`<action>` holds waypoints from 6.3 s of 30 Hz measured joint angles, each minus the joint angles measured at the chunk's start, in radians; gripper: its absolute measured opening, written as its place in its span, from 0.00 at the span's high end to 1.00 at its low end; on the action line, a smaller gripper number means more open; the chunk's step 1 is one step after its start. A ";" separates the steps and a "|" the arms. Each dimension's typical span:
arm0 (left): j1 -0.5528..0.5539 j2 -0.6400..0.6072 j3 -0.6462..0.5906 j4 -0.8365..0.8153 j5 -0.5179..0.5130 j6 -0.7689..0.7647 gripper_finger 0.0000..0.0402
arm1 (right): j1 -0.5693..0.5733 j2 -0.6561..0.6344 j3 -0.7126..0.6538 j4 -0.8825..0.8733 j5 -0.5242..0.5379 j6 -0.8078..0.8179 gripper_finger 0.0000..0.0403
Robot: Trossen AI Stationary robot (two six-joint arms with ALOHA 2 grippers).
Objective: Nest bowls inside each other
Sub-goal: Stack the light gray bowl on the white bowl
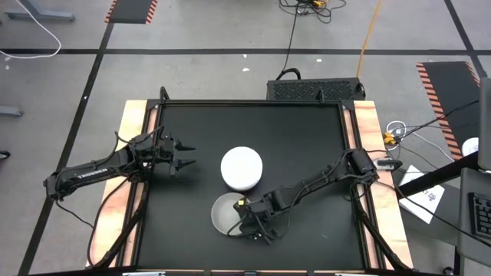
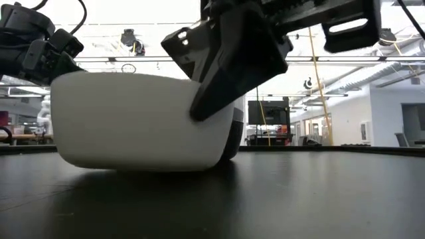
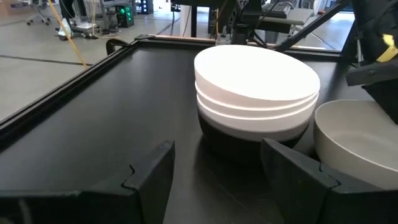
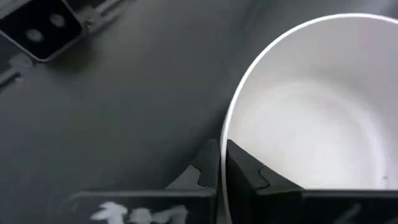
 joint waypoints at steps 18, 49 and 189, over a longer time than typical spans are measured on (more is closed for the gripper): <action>0.000 0.000 0.000 -0.001 -0.001 -0.002 0.41 | 0.051 -0.117 0.000 -0.023 -0.076 0.022 1.00; 0.000 0.000 0.000 -0.007 -0.002 0.013 0.41 | 0.095 -0.259 0.000 -0.240 0.192 0.086 1.00; 0.000 0.000 0.000 -0.011 -0.047 0.025 0.41 | -0.463 -1.033 -0.956 0.651 -0.184 0.094 1.00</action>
